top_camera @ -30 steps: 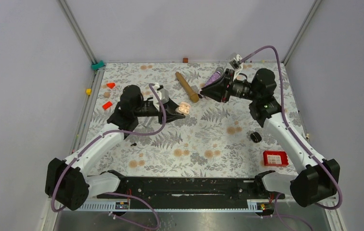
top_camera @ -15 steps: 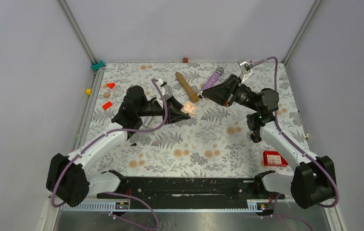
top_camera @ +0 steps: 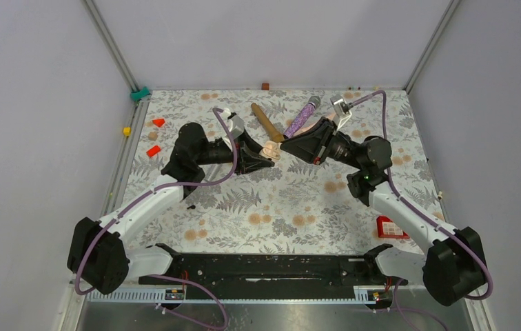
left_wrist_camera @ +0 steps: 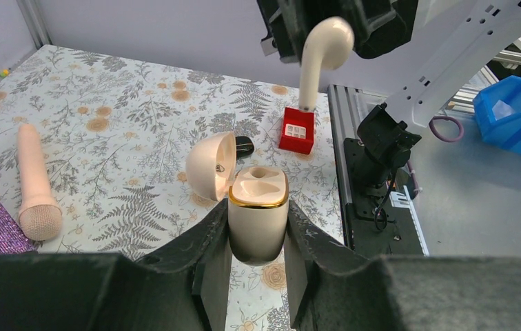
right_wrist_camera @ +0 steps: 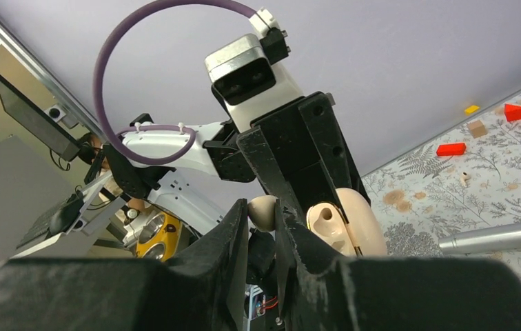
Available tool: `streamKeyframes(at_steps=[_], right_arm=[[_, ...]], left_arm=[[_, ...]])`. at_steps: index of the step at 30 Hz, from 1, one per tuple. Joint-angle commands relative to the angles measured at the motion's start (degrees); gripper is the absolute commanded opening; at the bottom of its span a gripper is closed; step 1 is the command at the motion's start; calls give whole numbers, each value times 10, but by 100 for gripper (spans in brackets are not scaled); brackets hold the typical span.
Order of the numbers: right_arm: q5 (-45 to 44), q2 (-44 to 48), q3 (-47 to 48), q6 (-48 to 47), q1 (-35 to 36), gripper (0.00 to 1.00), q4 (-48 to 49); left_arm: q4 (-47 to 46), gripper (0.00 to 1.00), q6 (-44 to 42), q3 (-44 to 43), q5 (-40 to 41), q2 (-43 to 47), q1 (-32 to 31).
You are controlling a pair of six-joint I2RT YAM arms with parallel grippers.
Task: Insert the wireless bluetooth earbuds into the charging case
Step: Place the earbud in the charging case.
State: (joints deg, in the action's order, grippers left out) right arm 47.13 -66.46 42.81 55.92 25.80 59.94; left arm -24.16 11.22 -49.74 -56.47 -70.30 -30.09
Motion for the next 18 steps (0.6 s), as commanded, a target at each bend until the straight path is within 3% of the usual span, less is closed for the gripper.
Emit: streamKeyframes(at_steps=[1,18], right_arm=[[-23,-11,0,-12,14,17,35],[-34,-31,-6,-56,48,17,21]], left_arm=[[-50,0,11,8,5,5,0],[-132,0,61,30,-42,16,0]])
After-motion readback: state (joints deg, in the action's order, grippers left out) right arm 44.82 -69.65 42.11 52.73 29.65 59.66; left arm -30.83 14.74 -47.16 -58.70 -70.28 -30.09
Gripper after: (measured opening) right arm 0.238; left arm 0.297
